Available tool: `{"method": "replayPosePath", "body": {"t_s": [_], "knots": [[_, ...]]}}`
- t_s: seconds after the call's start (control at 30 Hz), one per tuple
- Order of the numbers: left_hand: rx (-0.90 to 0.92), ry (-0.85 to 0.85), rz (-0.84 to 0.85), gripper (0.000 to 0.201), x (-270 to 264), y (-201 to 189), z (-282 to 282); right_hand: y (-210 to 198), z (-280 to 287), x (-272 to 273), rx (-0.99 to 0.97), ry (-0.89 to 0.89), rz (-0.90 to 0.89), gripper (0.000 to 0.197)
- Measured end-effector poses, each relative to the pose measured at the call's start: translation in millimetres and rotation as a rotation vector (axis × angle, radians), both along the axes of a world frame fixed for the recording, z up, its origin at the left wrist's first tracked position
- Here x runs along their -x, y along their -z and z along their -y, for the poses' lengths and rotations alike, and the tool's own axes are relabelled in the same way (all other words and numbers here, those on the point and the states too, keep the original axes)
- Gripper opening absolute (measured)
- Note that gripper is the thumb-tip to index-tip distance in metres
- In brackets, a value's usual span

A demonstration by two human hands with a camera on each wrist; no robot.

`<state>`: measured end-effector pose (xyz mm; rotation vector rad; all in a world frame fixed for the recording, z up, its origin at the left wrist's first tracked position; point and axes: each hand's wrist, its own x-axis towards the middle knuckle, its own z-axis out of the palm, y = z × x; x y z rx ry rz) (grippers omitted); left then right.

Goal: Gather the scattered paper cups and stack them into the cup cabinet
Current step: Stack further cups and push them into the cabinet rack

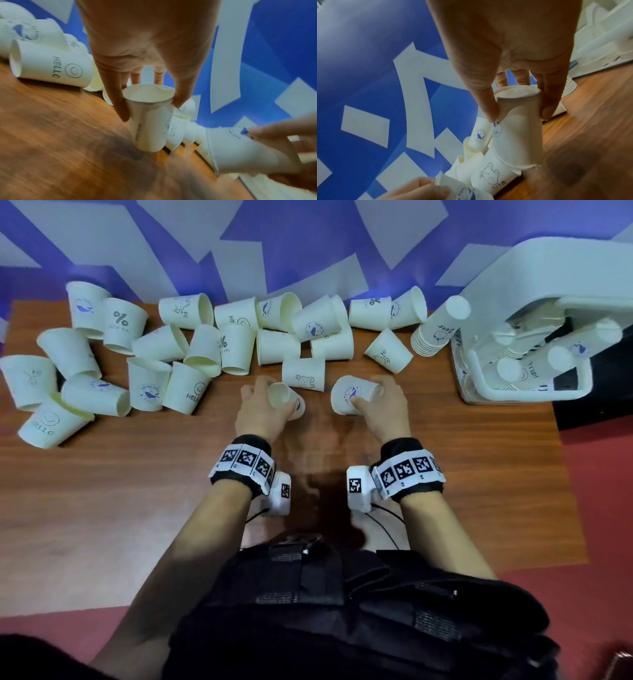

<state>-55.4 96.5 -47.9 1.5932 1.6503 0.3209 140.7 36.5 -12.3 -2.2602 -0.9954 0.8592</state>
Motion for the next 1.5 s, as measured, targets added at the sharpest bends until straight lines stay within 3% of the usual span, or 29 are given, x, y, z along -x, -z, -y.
{"method": "replayPosePath", "body": {"t_s": [0.13,0.3,0.47,0.57,0.6,0.7,0.97,1.23,1.5], "knots": [[-0.06,-0.212,0.235,0.046,2.3,-16.4,2.7,-22.1,19.9,0.8,-0.093,0.077,-0.025,0.05],[0.073,-0.388,0.591,0.046,-0.6,-32.3,8.0,-48.7,43.0,3.6,-0.238,0.131,-0.085,0.055],[0.167,-0.401,0.826,0.04,-12.8,-50.1,24.1,-63.2,63.6,5.9,-0.36,0.195,-0.162,0.052],[0.212,-0.3,0.897,0.06,-21.5,-58.7,37.6,-68.6,75.5,0.7,-0.416,0.219,-0.163,0.05],[0.222,-0.259,0.91,0.064,-25.2,-63.8,42.8,-70.8,79.4,-1.7,-0.433,0.231,-0.162,0.049],[0.188,-0.183,0.885,0.05,-40.7,-72.2,56.9,-74.9,92.4,-12.6,-0.463,0.249,-0.135,0.04],[0.047,0.125,0.672,0.075,-90.2,-79.7,82.6,-71.7,114.8,-57.3,-0.509,0.247,-0.122,0.041],[-0.056,0.161,0.691,0.089,-167.3,-84.7,102.7,-74.4,119.3,-137.0,-0.465,0.144,-0.136,0.046],[-0.098,0.008,0.659,0.075,-251.0,-57.7,109.3,-64.5,123.8,-230.1,-0.395,0.114,-0.075,0.045]]}}
